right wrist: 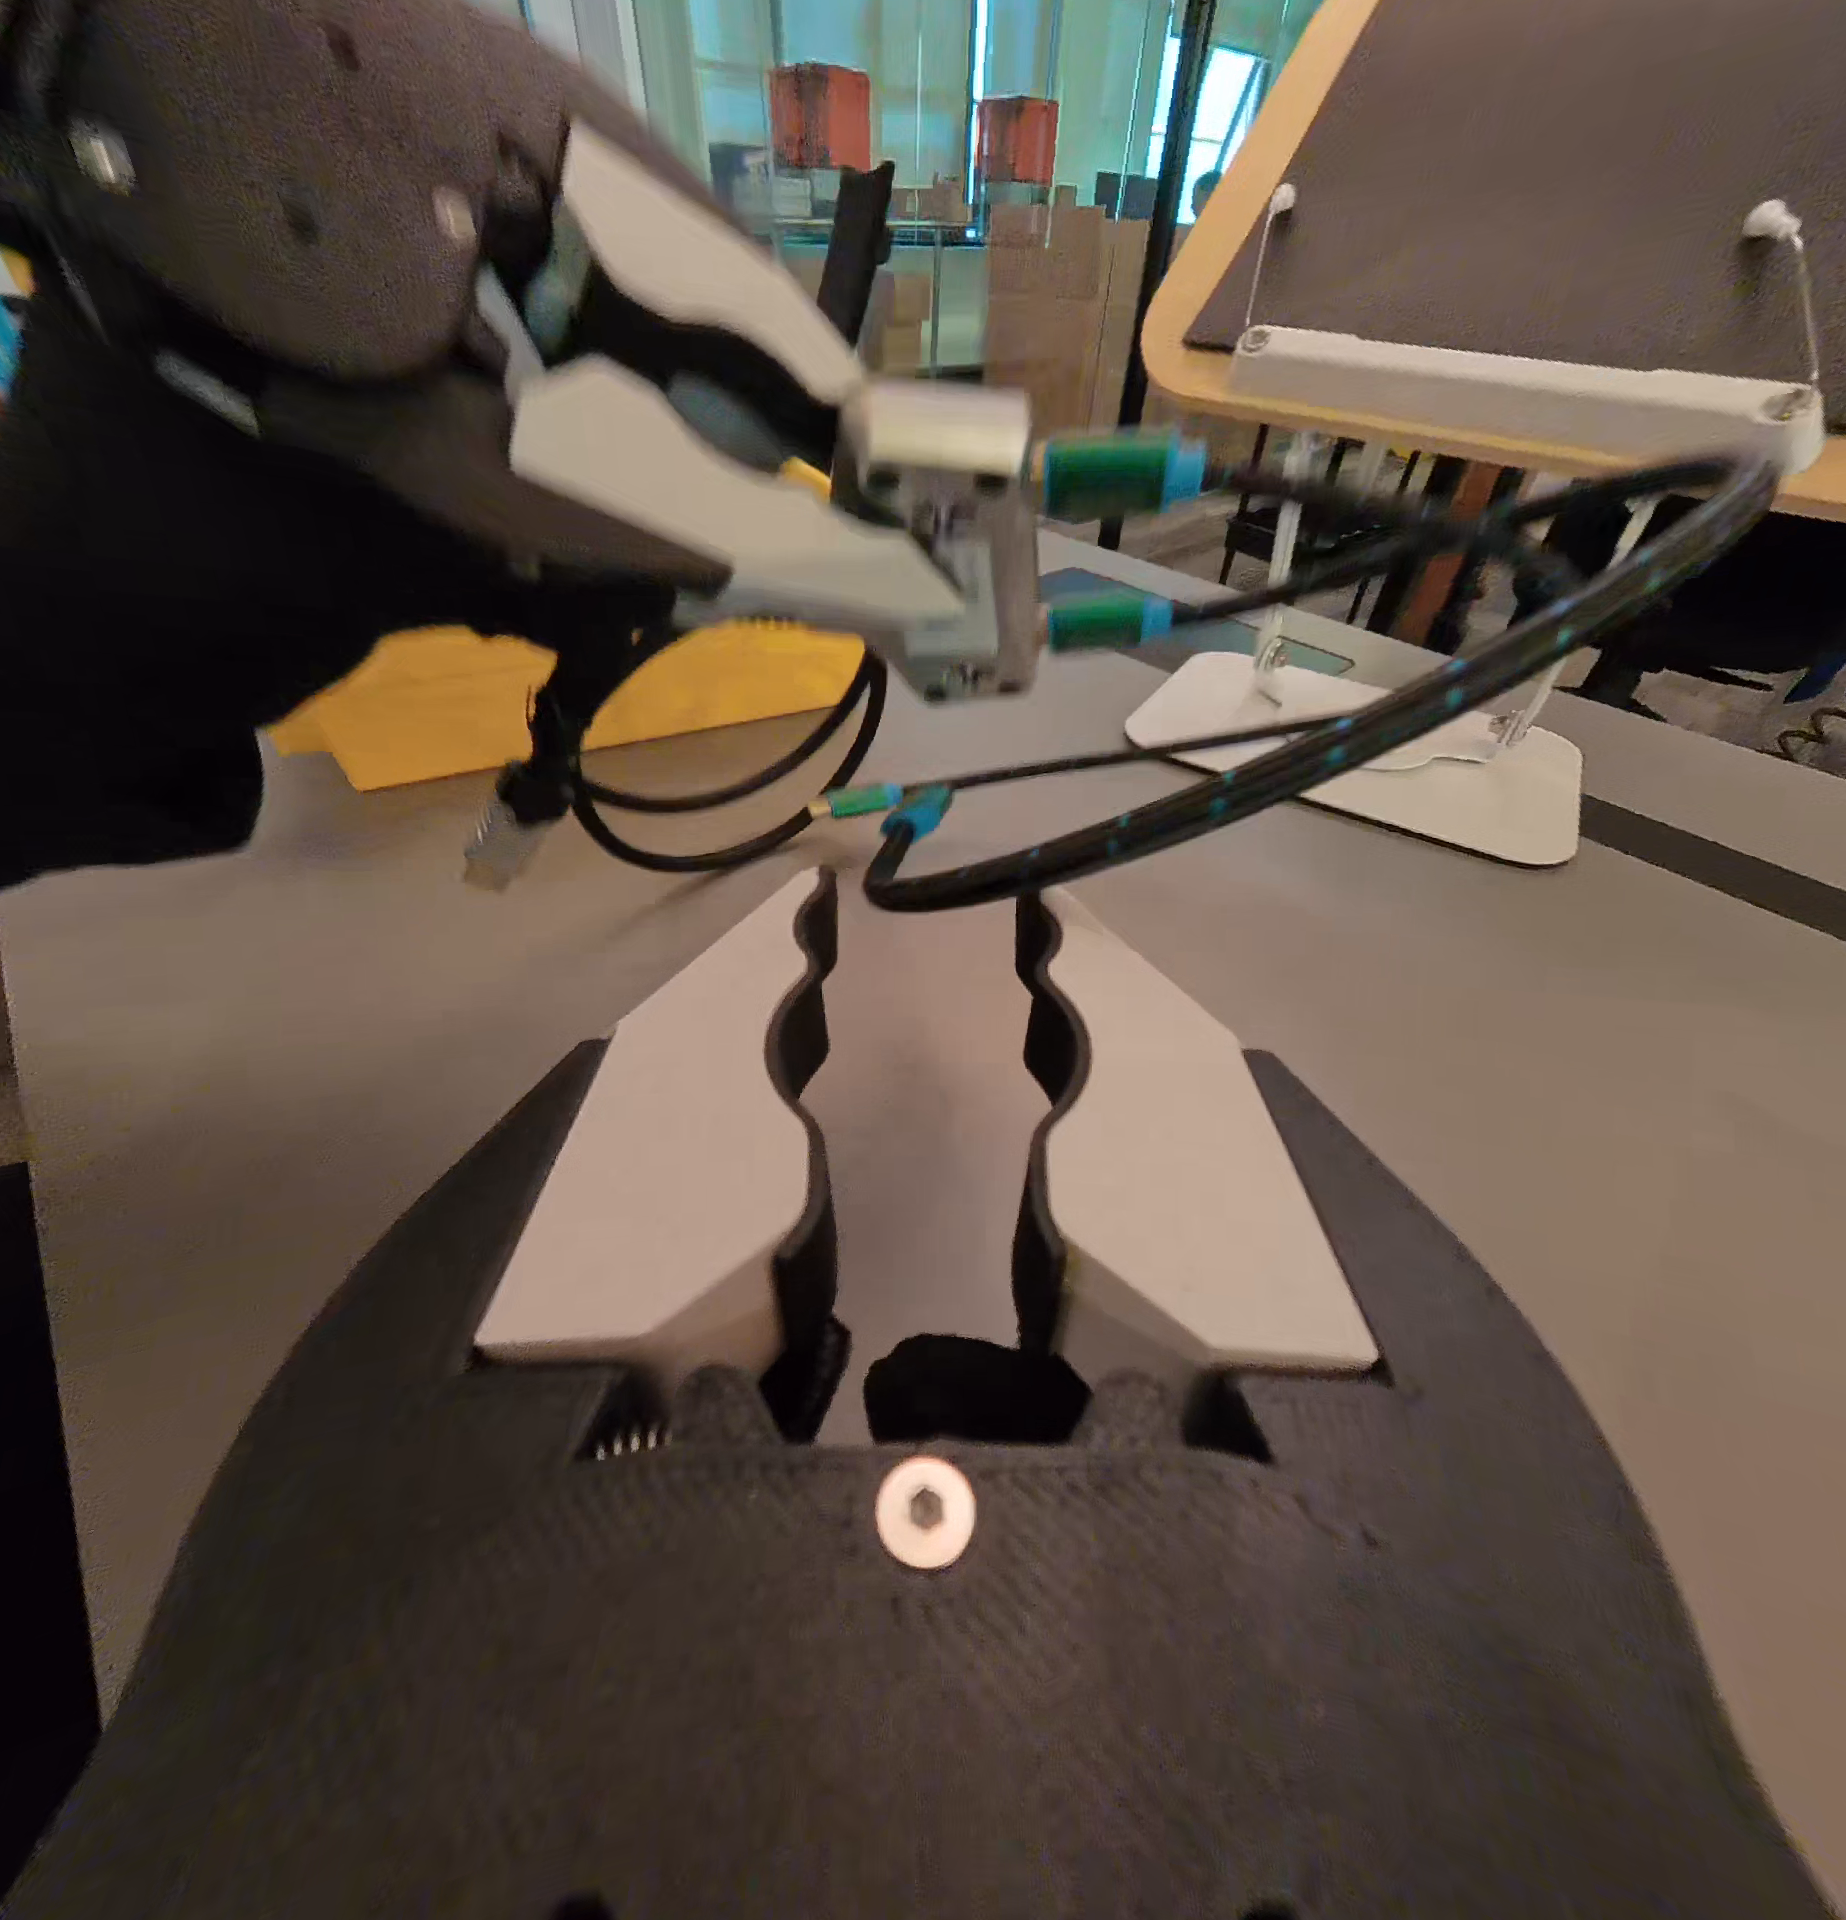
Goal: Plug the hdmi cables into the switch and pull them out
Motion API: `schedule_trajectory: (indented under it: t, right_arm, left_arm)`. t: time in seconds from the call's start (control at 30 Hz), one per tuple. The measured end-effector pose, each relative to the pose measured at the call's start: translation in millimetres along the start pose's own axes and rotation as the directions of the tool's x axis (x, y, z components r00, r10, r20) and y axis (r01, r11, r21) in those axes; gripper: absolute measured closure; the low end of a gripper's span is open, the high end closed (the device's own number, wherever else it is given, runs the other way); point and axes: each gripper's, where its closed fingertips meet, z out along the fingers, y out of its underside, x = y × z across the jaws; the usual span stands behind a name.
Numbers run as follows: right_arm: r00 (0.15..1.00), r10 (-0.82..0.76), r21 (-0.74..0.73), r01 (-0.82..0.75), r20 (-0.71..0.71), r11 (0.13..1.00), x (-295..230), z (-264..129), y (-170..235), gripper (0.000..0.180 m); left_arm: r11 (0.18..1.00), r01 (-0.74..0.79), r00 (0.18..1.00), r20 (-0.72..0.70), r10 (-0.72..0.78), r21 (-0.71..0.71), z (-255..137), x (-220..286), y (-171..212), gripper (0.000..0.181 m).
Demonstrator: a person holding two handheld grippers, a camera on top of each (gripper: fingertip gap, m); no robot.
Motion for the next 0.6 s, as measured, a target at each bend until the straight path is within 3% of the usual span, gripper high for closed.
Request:
schedule_trajectory:
  t: [0.27,0.43,0.6]
  right_arm:
    - [0.995,0.089,0.029,-0.088,-0.033,0.996,28.7,-14.9,-0.4,0.147]
    - [0.991,0.12,-0.242,-0.132,-0.064,0.961,38.5,-8.4,50.9,0.142]
    - [0.984,0.107,-0.268,-0.142,-0.143,0.953,50.8,-12.3,54.5,0.135]
  left_arm:
    - [1.0,0.004,0.999,-0.037,-0.004,-0.007,19.3,35.1,29.6,0.162]
    - [0.999,-0.021,0.997,-0.069,0.019,-0.035,24.0,47.5,47.9,0.163]
    - [0.997,-0.042,0.992,-0.125,0.034,-0.06,25.0,64.1,66.9,0.162]
